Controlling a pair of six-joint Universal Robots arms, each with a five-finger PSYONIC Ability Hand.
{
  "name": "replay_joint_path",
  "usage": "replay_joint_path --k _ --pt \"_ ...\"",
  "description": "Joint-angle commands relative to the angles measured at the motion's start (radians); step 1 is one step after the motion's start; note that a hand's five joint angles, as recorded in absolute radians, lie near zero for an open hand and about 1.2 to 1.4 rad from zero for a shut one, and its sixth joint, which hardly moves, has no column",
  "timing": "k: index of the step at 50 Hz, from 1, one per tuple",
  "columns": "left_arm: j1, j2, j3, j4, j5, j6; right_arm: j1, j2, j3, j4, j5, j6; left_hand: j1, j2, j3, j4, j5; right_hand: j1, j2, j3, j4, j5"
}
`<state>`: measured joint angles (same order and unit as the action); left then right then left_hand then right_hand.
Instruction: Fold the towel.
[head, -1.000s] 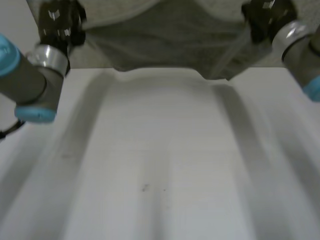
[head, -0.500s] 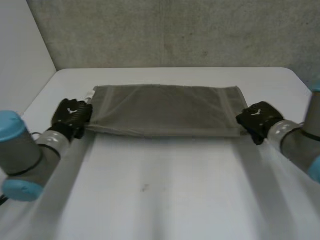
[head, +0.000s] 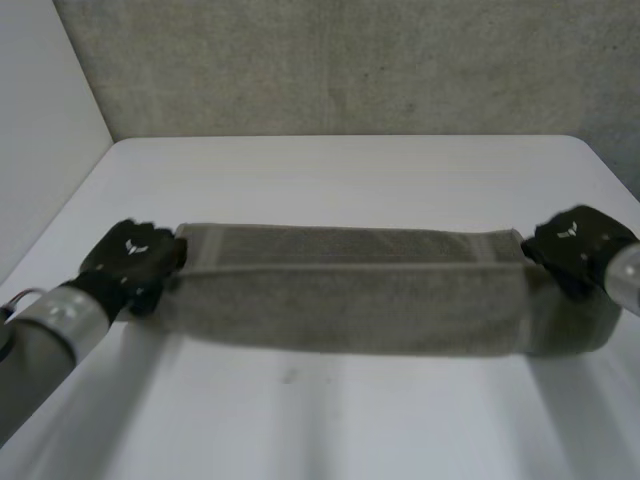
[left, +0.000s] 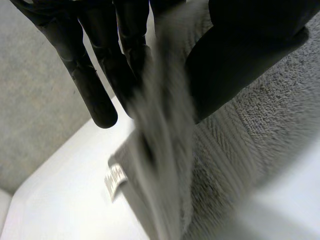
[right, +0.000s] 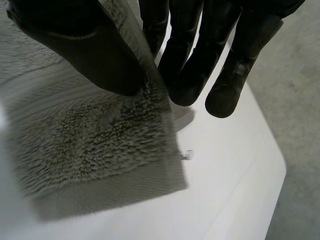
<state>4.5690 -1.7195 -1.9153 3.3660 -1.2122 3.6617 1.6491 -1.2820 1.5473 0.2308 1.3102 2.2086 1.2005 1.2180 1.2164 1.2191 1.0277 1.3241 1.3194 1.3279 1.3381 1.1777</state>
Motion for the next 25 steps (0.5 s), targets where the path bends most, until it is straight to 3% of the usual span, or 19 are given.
replay_joint_path --k 1,6,12,22,24,25 --pt "-0.084 -0.323 0.315 0.041 -0.099 -0.029 0.106 0.286 -0.267 -0.116 0.059 0.043 0.196 0.178 0.18 0.177 0.194 0.072 0.077 0.068 0.058 0.044" --pt "-0.119 -0.454 0.484 0.05 -0.139 -0.069 0.117 0.419 -0.403 -0.151 0.125 0.063 0.196 0.178 0.18 0.177 0.194 0.072 0.077 0.068 0.058 0.044" --pt "-0.133 -0.615 0.686 0.043 -0.17 -0.08 0.155 0.544 -0.542 -0.154 0.147 0.066 0.196 0.178 0.18 0.177 0.194 0.072 0.077 0.068 0.058 0.044" --pt "-0.143 -0.727 0.838 0.017 -0.208 -0.081 0.159 0.648 -0.67 -0.154 0.172 0.066 0.196 0.178 0.18 0.177 0.194 0.072 0.077 0.068 0.058 0.044" --pt "-0.143 -0.735 0.851 0.009 -0.208 -0.081 0.159 0.658 -0.684 -0.157 0.172 0.066 0.196 0.178 0.18 0.177 0.194 -0.027 -0.022 -0.03 -0.041 -0.055" --pt "-0.143 -0.741 0.858 0.001 -0.208 -0.081 0.161 0.668 -0.699 -0.166 0.175 0.068 0.167 0.15 0.151 0.149 0.165 -0.599 -0.595 -0.603 -0.613 -0.627"
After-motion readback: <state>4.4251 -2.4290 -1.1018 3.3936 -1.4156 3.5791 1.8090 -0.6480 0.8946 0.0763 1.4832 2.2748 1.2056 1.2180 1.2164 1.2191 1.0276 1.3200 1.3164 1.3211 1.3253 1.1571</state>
